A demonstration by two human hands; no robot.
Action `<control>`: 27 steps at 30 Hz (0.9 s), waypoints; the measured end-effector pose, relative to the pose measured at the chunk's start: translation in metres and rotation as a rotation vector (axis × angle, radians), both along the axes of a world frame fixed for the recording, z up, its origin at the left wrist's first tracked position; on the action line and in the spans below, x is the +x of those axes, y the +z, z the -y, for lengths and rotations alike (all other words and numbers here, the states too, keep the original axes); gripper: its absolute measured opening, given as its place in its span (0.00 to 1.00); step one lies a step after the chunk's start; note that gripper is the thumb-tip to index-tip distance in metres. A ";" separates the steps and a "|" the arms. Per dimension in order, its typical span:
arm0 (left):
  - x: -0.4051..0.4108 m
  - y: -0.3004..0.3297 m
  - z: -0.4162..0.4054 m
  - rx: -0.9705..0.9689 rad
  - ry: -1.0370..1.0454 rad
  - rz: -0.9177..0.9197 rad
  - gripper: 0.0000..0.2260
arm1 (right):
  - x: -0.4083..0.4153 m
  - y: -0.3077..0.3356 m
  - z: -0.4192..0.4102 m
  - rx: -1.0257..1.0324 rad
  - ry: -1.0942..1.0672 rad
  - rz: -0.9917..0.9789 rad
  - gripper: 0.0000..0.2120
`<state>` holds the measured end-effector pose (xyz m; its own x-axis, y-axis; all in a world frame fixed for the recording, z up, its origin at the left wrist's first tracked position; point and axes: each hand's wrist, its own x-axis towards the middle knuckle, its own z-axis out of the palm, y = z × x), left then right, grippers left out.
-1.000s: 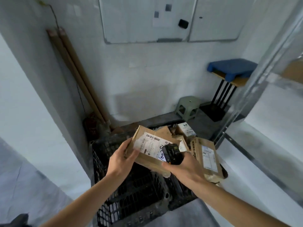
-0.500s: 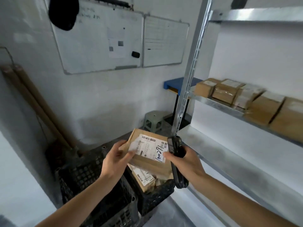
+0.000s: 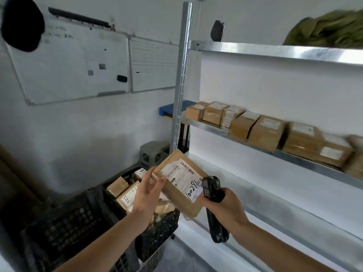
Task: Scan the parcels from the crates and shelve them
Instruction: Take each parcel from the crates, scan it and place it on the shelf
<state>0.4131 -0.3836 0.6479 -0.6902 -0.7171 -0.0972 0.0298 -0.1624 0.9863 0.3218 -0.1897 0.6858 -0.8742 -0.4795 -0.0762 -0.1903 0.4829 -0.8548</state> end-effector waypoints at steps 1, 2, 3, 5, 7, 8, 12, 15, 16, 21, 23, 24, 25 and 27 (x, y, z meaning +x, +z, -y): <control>-0.004 0.002 -0.006 0.009 -0.006 -0.026 0.18 | 0.000 0.003 -0.011 0.008 0.007 0.000 0.05; -0.008 0.005 -0.012 0.011 -0.017 -0.041 0.17 | 0.001 0.006 -0.022 0.010 0.008 -0.003 0.06; -0.011 0.009 -0.020 0.014 -0.028 -0.058 0.17 | 0.000 0.008 -0.032 0.014 0.003 -0.007 0.06; -0.019 0.017 -0.035 0.016 -0.053 -0.088 0.17 | 0.000 0.014 -0.051 0.006 -0.019 -0.011 0.06; -0.028 0.025 -0.053 0.039 -0.078 -0.112 0.14 | -0.002 0.017 -0.069 -0.008 -0.046 -0.011 0.07; -0.034 0.028 -0.062 0.045 -0.096 -0.122 0.13 | -0.003 0.019 -0.077 -0.011 -0.058 -0.015 0.07; -0.057 0.043 -0.093 0.031 -0.165 -0.132 0.13 | -0.014 0.029 -0.112 -0.037 -0.124 -0.009 0.20; -0.075 0.053 -0.117 -0.007 -0.217 -0.102 0.16 | -0.024 0.041 -0.140 -0.057 -0.140 -0.029 0.23; -0.081 0.055 -0.126 -0.034 -0.237 -0.085 0.16 | -0.026 0.046 -0.150 -0.063 -0.145 -0.034 0.22; -0.109 0.067 -0.169 -0.114 -0.289 -0.057 0.16 | -0.044 0.055 -0.203 -0.045 -0.154 -0.014 0.23; -0.120 0.072 -0.187 -0.087 -0.302 -0.063 0.21 | -0.051 0.056 -0.225 -0.023 -0.152 -0.025 0.23; -0.127 0.074 -0.196 -0.088 -0.310 -0.062 0.24 | -0.054 0.057 -0.236 -0.012 -0.155 -0.033 0.24; -0.133 0.075 -0.206 -0.099 -0.318 -0.056 0.27 | -0.057 0.058 -0.247 0.000 -0.157 -0.042 0.24; -0.143 0.079 -0.227 -0.128 -0.317 -0.046 0.30 | -0.061 0.061 -0.268 0.011 -0.161 -0.055 0.24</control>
<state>0.2696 -0.1567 0.7266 -0.8821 -0.4707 0.0157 0.0424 -0.0460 0.9980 0.2612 0.0781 0.7471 -0.9426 -0.3325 -0.0310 -0.1560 0.5203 -0.8396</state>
